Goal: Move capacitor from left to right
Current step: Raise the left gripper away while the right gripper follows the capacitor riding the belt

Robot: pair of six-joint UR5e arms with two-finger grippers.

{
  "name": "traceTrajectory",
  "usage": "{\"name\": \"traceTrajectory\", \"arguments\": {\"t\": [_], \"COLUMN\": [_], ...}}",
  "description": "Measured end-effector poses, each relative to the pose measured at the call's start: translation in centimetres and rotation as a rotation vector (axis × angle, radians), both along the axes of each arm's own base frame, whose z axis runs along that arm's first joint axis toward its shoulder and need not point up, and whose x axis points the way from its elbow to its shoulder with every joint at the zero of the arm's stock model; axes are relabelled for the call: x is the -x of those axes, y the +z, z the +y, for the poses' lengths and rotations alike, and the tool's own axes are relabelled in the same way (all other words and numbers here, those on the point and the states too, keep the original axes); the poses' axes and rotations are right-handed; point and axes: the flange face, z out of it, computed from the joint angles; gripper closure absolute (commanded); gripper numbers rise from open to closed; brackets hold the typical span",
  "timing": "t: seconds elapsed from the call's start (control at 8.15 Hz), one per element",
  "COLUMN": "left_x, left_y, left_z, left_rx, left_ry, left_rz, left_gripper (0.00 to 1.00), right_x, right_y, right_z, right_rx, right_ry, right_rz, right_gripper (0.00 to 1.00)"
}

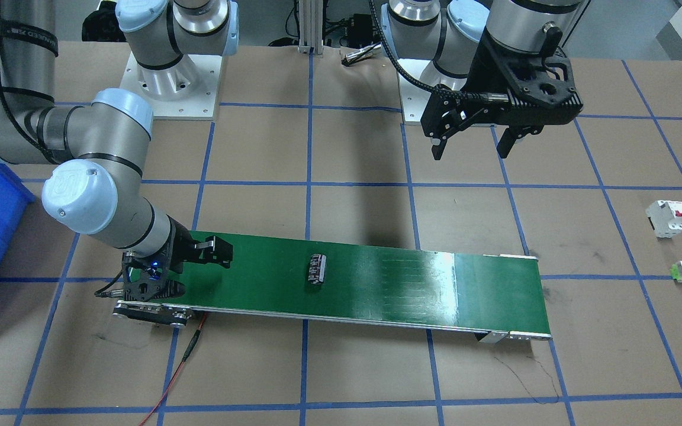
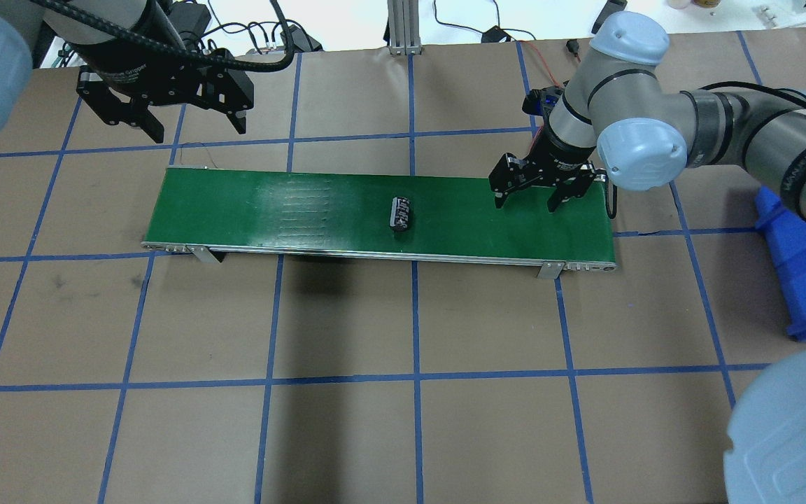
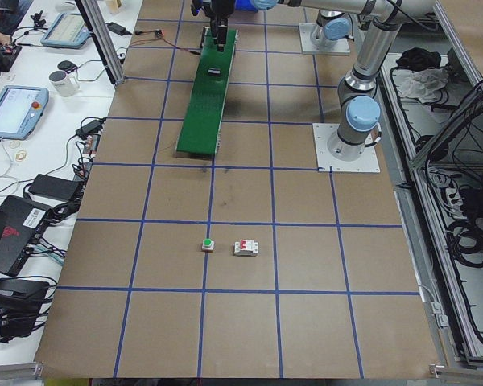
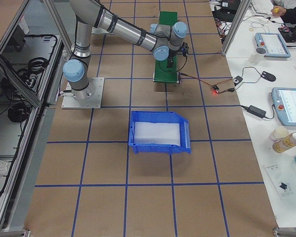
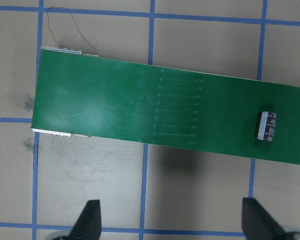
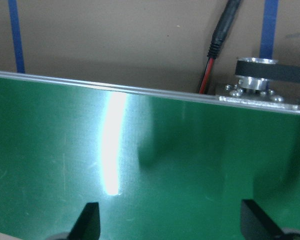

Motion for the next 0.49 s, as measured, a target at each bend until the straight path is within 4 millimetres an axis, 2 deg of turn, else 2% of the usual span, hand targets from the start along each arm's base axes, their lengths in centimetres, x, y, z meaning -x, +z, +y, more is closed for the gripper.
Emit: {"name": "traceTrajectory", "arguments": {"t": [0.49], "left_x": [0.01], "left_y": [-0.02], "left_z": [0.03], "left_rx": [0.001], "left_ry": [0.0], "left_rz": [0.001], "left_gripper": [0.0], "right_x": [-0.9], "right_y": [-0.02], "right_z": [0.36], "right_rx": [-0.006], "right_ry": [-0.005], "right_rz": [0.005], "right_gripper": [0.0]}}
